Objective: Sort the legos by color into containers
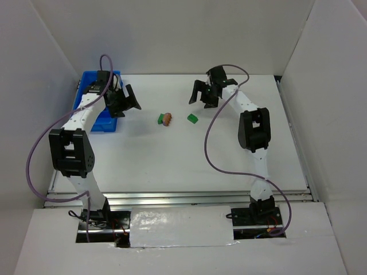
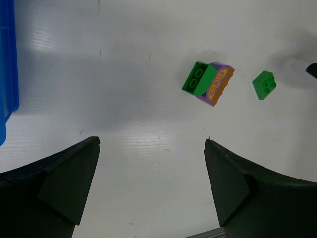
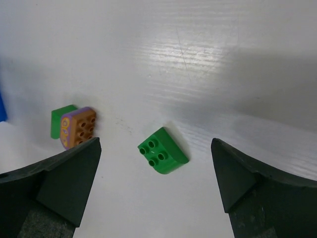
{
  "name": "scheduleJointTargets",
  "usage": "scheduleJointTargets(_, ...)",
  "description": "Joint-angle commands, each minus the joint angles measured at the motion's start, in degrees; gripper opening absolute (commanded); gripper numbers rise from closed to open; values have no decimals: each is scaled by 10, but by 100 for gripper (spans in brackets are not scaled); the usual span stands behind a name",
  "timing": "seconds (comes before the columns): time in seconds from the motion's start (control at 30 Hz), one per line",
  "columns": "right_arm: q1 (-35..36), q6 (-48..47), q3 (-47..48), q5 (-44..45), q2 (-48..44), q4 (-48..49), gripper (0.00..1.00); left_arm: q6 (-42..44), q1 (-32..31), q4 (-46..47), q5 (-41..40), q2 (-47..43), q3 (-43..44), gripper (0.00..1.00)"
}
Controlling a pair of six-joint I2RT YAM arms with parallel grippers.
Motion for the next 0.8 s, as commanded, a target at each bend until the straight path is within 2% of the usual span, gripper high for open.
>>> scheduleJointTargets(0.0,12,-86,34,57,-17,-65,100,-3,5,7,9,-29,-10,100)
scheduleJointTargets(0.17,56,-115,46,72,6,-80,100,-15,5,12,41,-39,-14,100)
scheduleJointTargets(0.33,85,-108,52,91,21,-75,98,-37,5,40,83,-63,-62,100)
scheduleJointTargets(0.47,97,-103,107,127,59,-87,96,-61,5,71,135,-78,-104,100)
scheduleJointTargets(0.63,103,-101,68,221,54,-89,94,-58,5,73,123,-102,-122,100)
scheduleJointTargets(0.7,102,-108,52,226,43,-77,95,-58,5,79,123,-107,-132,100)
scheduleJointTargets(0.77,101,-107,77,225,55,-90,95,-60,5,84,127,-109,-136,99)
